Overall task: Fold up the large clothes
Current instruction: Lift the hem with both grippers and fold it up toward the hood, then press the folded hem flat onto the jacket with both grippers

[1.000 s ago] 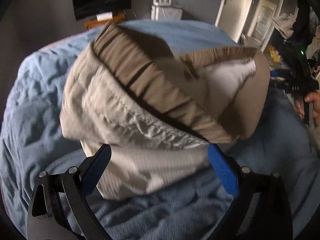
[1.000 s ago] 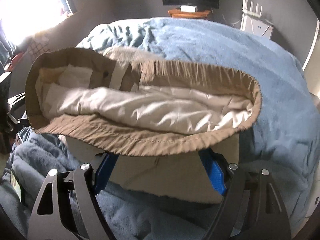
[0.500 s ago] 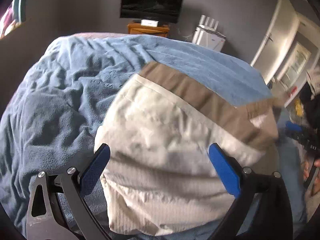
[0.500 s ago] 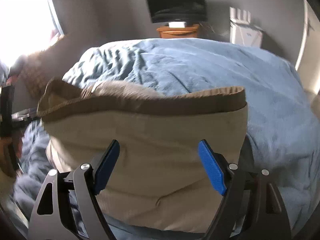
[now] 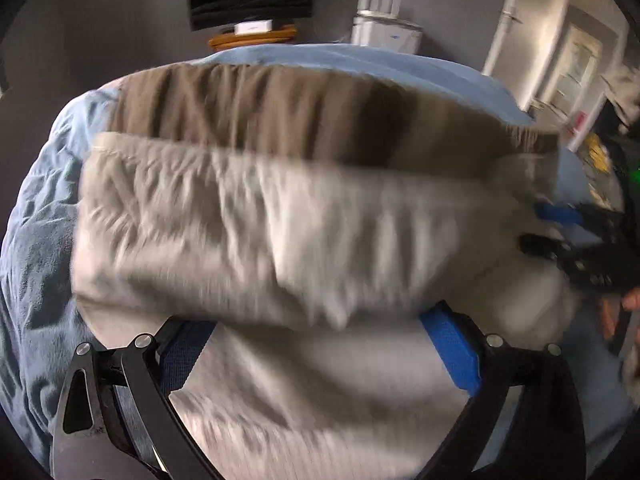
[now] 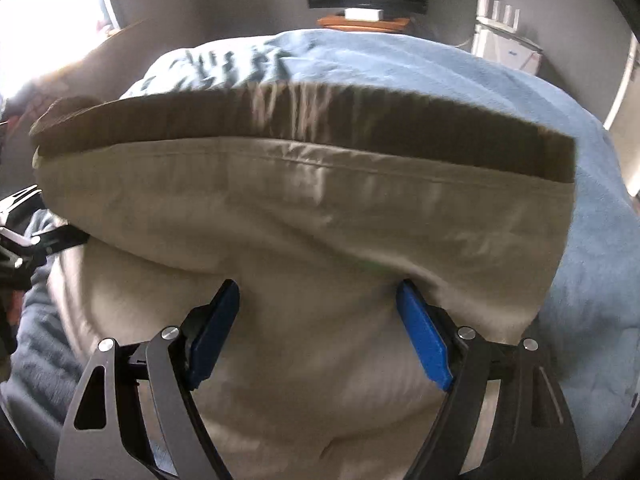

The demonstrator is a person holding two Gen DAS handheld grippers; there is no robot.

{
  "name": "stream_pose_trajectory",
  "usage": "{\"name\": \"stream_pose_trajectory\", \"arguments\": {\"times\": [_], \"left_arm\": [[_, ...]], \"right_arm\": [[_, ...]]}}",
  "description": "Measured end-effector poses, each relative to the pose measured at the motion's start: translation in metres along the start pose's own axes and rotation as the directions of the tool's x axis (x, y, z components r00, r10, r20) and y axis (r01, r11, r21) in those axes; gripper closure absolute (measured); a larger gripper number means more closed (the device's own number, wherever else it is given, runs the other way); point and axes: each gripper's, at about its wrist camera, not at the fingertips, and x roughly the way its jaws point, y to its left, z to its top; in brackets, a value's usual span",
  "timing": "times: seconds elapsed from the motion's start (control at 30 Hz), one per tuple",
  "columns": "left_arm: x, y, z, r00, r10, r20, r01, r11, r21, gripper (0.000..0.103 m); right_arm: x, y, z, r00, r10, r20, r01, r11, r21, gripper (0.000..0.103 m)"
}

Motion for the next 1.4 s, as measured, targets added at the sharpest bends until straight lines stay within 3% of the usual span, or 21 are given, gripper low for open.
{"name": "stream_pose_trajectory", "arguments": {"times": [0.1, 0.23, 0.37, 0.6, 0.8, 1.4], "left_arm": [[0.016, 0.015, 0.017, 0.995, 0.095, 0.022, -0.095, 0.995, -0.016, 0.006], [0.038, 0.040, 0.027, 0.995, 0.099, -0.029, -0.101, 0.992, -0.079, 0.006], [0.059, 0.047, 0.026, 0.988, 0.127, -0.090, -0.133, 0.990, -0.056, 0.005], [0.090, 0.062, 0.011, 0.982, 0.052, -0.183, -0.070, 0.993, -0.093, 0.005], [0.102, 0.069, 0.006, 0.977, 0.002, -0.214, -0.027, 0.993, -0.113, 0.005], [0.111, 0.062, -0.001, 0.979, 0.033, -0.201, -0.051, 0.995, -0.088, 0.005]], "right_arm": [[0.016, -0.011, 0.016, 0.999, -0.043, 0.009, 0.042, 0.999, 0.035, 0.026], [0.041, -0.028, 0.033, 0.998, -0.052, -0.023, 0.054, 0.994, 0.098, 0.025], [0.060, -0.045, 0.041, 0.995, -0.089, -0.034, 0.093, 0.989, 0.116, 0.018], [0.092, -0.060, 0.036, 0.995, -0.065, -0.078, 0.076, 0.986, 0.147, 0.013], [0.111, -0.061, 0.030, 0.992, -0.073, -0.100, 0.088, 0.984, 0.157, 0.012], [0.123, -0.056, 0.018, 0.987, -0.116, -0.108, 0.130, 0.983, 0.132, 0.012]]}}
